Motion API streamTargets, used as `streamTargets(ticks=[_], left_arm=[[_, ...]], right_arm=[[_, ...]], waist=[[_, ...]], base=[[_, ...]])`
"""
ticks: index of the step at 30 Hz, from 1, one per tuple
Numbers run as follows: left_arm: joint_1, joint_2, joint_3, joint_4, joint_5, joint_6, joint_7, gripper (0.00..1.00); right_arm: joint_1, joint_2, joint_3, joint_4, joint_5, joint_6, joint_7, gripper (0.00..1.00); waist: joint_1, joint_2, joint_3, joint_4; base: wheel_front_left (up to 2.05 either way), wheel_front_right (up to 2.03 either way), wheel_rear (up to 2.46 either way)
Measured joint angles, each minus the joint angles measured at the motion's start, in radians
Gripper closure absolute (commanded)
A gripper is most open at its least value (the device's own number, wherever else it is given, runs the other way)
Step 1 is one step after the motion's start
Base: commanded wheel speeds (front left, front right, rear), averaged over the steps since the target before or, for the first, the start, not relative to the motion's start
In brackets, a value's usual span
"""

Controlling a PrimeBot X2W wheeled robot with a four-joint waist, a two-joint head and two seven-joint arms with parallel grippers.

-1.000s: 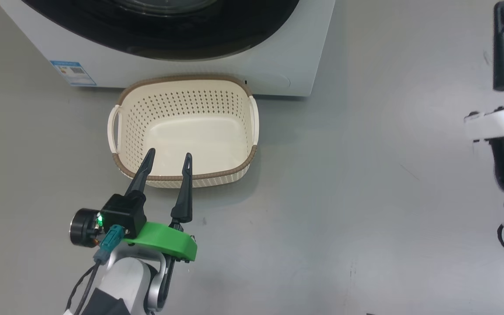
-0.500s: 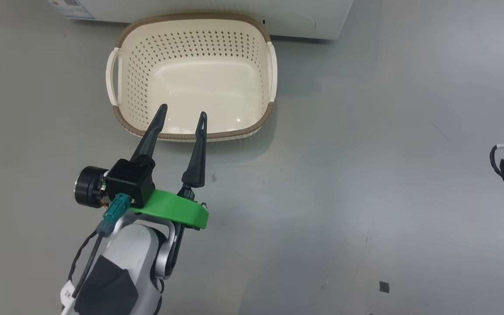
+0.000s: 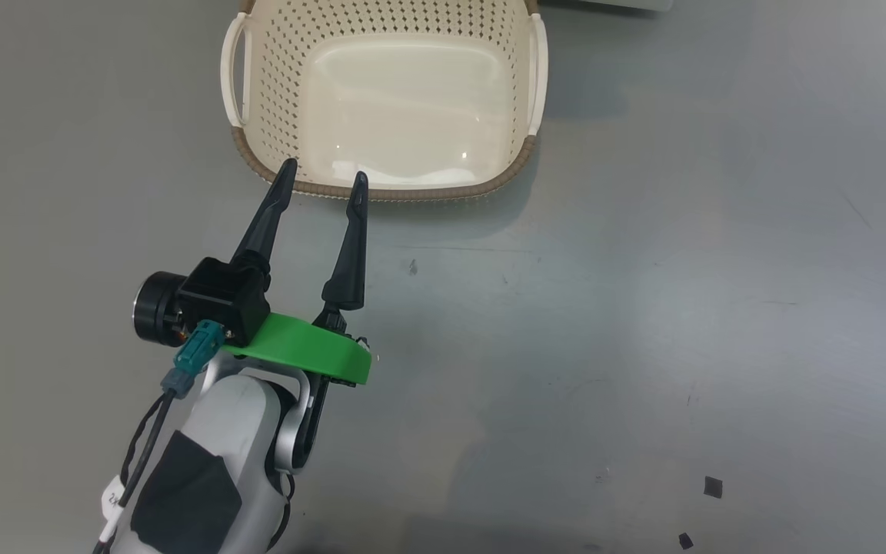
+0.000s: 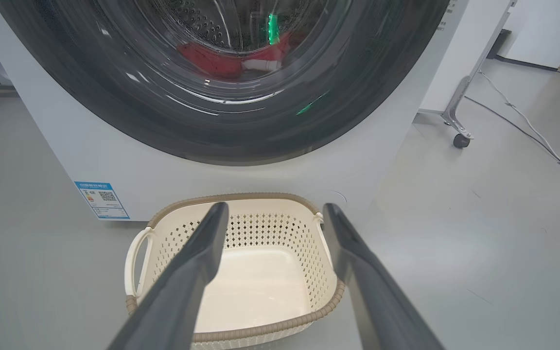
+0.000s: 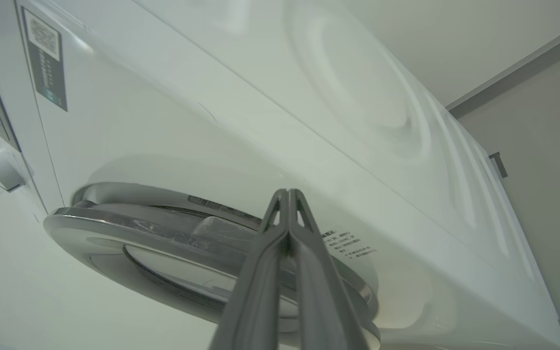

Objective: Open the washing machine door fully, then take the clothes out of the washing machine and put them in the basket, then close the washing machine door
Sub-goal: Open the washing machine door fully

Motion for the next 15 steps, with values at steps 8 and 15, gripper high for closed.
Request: streamTargets(ticks=[8, 15], left_arm=[[-0.013, -0.001, -0.032, 0.005, -0.018, 0.0, 0.0, 0.0], [-0.029, -0.003, -0.04, 0.006, -0.036, 0.0, 0.0, 0.0]], right_arm=[[-0.113, 0.011, -0.014, 0.05, 0.133, -0.062, 0.158, 1.0], [-0.191, 0.002, -0.019, 0.075, 0.181, -0.113, 0.252, 1.0]], waist=[[-0.0001, 0.0, 0.038, 0.038], [-0.0001, 0.0, 0.068, 0.065]], base=[[0.0, 0.0, 0.0], [0.0, 0.0, 0.0]])
